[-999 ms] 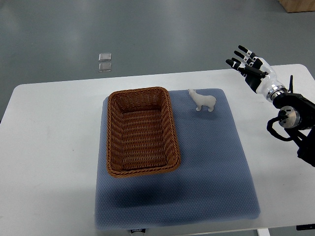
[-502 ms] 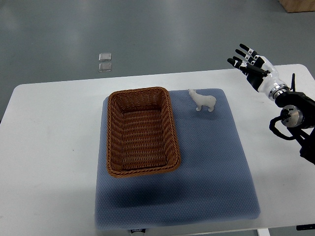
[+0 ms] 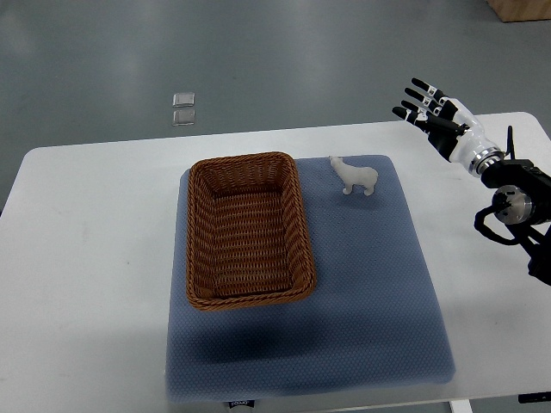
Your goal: Place white bear in brown basket with right hand
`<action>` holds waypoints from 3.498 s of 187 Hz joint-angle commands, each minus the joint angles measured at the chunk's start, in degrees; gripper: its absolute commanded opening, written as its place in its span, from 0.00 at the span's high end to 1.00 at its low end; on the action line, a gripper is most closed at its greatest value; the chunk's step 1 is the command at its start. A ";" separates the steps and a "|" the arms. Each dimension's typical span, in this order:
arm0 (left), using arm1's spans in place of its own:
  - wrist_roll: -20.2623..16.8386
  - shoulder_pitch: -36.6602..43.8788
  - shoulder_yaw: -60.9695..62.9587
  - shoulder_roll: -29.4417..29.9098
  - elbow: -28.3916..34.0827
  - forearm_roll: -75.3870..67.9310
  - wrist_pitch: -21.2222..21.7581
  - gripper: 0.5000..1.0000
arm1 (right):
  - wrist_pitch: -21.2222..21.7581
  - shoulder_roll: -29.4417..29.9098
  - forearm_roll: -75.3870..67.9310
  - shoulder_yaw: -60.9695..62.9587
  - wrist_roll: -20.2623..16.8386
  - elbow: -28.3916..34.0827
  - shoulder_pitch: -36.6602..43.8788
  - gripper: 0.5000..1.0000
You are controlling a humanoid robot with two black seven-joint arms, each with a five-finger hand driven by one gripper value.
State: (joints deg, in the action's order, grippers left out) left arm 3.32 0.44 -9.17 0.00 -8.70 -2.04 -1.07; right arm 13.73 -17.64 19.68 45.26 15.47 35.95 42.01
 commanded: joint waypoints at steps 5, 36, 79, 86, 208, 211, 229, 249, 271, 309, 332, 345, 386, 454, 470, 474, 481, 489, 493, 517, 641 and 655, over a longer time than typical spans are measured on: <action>0.02 0.00 -0.06 0.00 0.00 0.02 0.01 0.00 | 1.30 -0.11 1.67 0.00 0.00 0.00 0.01 0.15; 0.02 0.00 -0.06 0.00 0.00 0.02 0.01 0.00 | 1.66 -0.55 5.72 -0.09 0.00 0.17 0.09 0.15; 0.02 0.00 0.03 0.00 0.00 0.02 0.01 0.00 | 1.74 -0.99 10.37 -0.18 0.00 1.05 0.36 0.15; 0.02 0.00 -0.06 0.00 0.00 0.02 0.01 0.00 | 1.74 -1.17 11.34 -0.18 0.00 1.32 0.36 0.15; 0.02 0.00 -0.06 0.00 0.00 0.02 0.01 0.00 | 1.66 -1.78 34.10 -0.53 1.05 5.01 1.85 0.16; 0.02 0.00 0.03 0.00 0.00 -0.07 0.01 0.00 | 1.66 -1.78 34.63 -0.53 1.05 5.01 1.85 0.16; 0.02 0.00 0.03 0.00 0.00 0.02 0.01 0.00 | 1.74 -1.87 39.29 -0.53 1.05 5.62 2.03 0.16; 0.02 0.00 0.03 0.00 0.00 0.02 0.01 0.00 | 1.66 -1.87 47.82 -0.53 1.14 6.59 2.29 0.16; 0.02 0.00 -0.06 0.00 0.00 0.02 0.01 0.00 | 1.66 -1.78 57.66 -0.70 1.41 8.08 2.29 0.17; 0.02 0.00 0.03 0.00 0.00 0.02 0.01 0.00 | 1.13 -1.78 69.61 -1.58 1.14 9.49 2.55 0.19; 0.02 0.00 -0.06 0.00 0.00 0.02 0.01 0.00 | 0.95 -1.52 73.74 -1.93 0.62 9.49 2.91 0.21; 0.02 0.00 0.03 0.00 0.00 0.02 0.01 0.00 | 0.86 -1.34 75.06 -2.46 -0.26 9.49 2.99 0.22; 0.02 0.00 0.03 0.00 0.00 0.02 0.01 0.00 | -0.54 -0.82 77.00 -3.34 -4.04 9.31 3.08 0.25; 0.02 0.00 -0.06 0.00 0.00 0.02 0.01 0.00 | -2.48 0.24 77.17 -5.10 -8.17 8.87 2.99 0.26; 0.02 0.00 0.03 0.00 0.00 0.02 0.01 0.00 | -2.48 0.59 77.00 -5.10 -8.96 8.87 2.99 0.27; 0.02 0.00 0.03 0.00 0.00 0.02 0.01 0.00 | -2.39 0.68 76.82 -5.10 -9.14 8.87 2.99 0.27; 0.02 0.00 -0.06 0.00 0.00 0.02 0.01 0.00 | -2.39 0.76 76.73 -5.10 -9.32 8.87 2.99 0.28; 0.02 0.00 0.03 0.00 0.00 0.02 0.01 0.00 | -2.39 0.76 76.65 -5.10 -9.40 8.87 2.99 0.29; 0.02 0.00 0.03 0.00 0.00 0.02 0.01 0.00 | -2.39 0.85 76.65 -5.10 -9.40 8.87 2.99 0.29; 0.02 0.00 0.03 0.00 0.00 0.02 0.01 0.00 | -2.30 1.12 76.73 -5.10 -10.20 8.79 2.99 0.30; 0.02 0.00 -0.06 0.00 0.00 0.02 0.01 0.00 | -3.35 3.14 77.26 -5.63 -14.41 8.70 2.99 0.66; 0.02 0.00 0.03 0.00 0.00 0.02 0.01 0.00 | -3.44 3.05 77.26 -6.06 -14.77 8.70 3.08 0.93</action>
State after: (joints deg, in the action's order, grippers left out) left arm 3.34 0.44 -9.17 0.00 -8.70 -2.03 -1.05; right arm 10.50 -14.58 96.94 39.72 1.26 44.65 45.04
